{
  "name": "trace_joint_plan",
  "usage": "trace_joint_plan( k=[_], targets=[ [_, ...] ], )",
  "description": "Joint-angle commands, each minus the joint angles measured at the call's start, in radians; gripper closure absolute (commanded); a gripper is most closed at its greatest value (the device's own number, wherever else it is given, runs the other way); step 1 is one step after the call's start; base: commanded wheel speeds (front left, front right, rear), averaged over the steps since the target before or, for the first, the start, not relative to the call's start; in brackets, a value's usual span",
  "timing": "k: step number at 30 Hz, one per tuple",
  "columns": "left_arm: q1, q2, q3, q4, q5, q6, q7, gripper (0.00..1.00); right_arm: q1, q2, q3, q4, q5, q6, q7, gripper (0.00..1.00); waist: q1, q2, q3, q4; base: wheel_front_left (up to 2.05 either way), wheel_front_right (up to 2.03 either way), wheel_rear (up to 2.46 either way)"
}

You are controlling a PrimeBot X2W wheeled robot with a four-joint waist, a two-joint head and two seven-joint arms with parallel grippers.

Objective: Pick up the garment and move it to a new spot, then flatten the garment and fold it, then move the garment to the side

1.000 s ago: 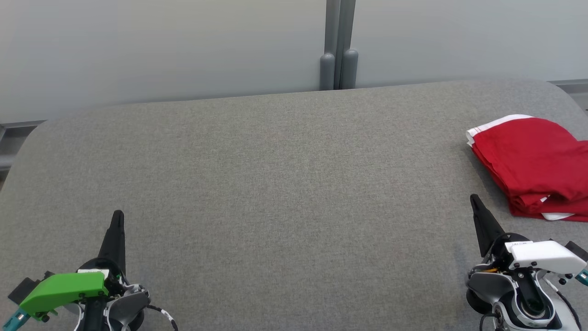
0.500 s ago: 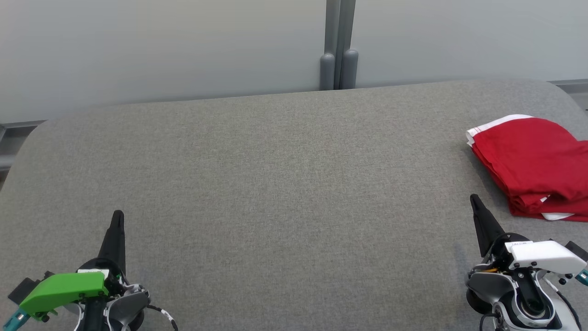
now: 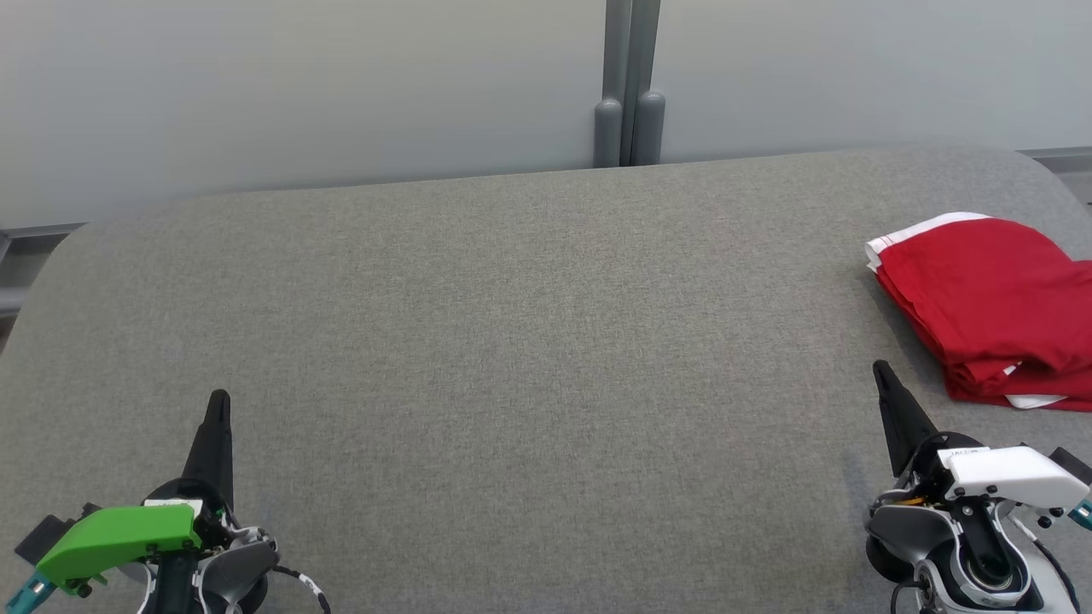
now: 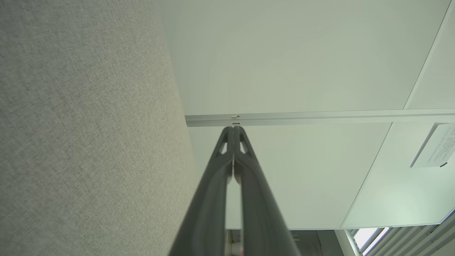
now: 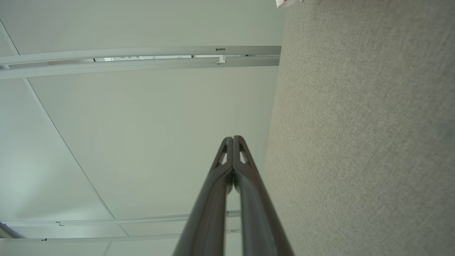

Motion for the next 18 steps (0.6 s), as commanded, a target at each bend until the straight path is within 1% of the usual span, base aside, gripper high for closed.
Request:
trace_joint_plan(
  k=[1,18],
  targets=[
    [-0.012,-0.001,0.003,-0.004,-0.001,-0.006,0.002,1.0,-0.006,-0.005,0.001,0.002,0.006,0.0,0.004,1.0,0.0,0.0,0.0,0.0,0.0,0.0,0.0],
    [-0.012,-0.001,0.003,-0.004,-0.001,-0.006,0.002,1.0,-0.006,-0.005,0.001,0.002,0.006,0.0,0.004,1.0,0.0,0.0,0.0,0.0,0.0,0.0,0.0]
  ],
)
